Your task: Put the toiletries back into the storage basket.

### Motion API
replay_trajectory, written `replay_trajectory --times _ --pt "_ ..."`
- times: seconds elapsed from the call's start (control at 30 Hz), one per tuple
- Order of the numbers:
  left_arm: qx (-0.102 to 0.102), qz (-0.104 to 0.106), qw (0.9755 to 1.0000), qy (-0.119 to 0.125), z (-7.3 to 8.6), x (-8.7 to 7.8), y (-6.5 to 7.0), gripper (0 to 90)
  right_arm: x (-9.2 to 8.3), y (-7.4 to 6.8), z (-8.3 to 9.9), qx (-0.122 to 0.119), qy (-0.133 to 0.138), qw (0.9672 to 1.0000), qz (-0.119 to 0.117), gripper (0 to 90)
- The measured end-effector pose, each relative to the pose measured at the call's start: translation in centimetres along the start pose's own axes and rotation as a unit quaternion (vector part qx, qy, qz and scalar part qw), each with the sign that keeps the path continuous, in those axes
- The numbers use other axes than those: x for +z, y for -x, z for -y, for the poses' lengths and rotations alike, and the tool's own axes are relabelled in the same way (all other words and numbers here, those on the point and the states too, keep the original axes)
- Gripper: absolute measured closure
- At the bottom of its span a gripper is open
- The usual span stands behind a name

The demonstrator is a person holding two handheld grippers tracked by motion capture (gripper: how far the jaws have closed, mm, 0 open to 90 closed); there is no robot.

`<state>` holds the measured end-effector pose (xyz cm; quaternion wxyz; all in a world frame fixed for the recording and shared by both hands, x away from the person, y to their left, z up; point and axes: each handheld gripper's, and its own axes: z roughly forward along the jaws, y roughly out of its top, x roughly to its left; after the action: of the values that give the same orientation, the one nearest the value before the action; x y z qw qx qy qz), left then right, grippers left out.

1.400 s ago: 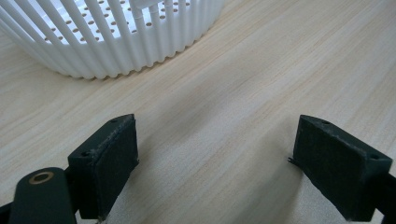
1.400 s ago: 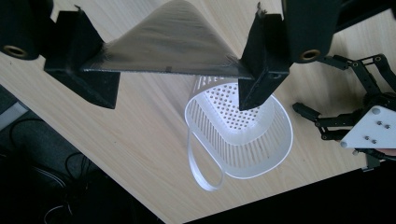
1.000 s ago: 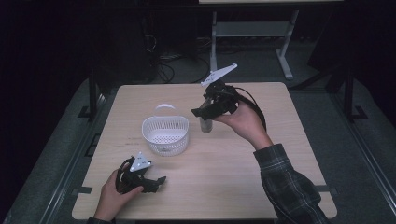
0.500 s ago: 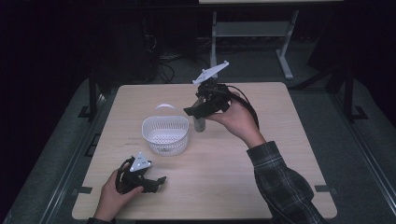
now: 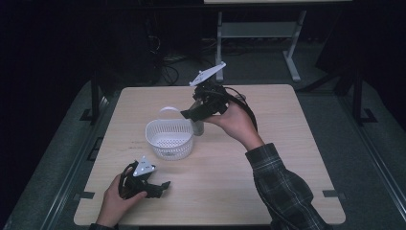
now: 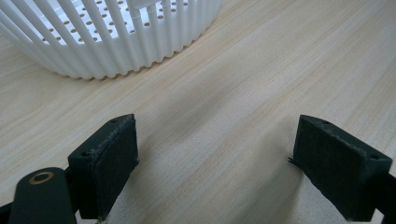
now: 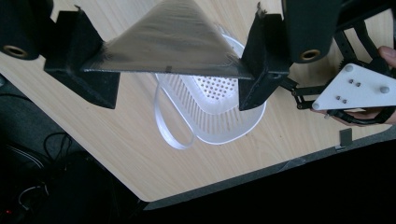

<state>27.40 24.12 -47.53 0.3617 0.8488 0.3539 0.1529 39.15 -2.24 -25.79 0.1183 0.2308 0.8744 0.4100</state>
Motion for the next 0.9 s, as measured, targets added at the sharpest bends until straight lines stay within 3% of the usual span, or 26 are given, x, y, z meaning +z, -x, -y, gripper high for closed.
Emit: replay_trajectory --times 0.9 --pt "-0.001 0.001 1.0000 0.002 0.0 0.0 0.0 12.9 3.6 -1.3 -1.7 -0.010 0.002 0.9997 -0.022 29.7"
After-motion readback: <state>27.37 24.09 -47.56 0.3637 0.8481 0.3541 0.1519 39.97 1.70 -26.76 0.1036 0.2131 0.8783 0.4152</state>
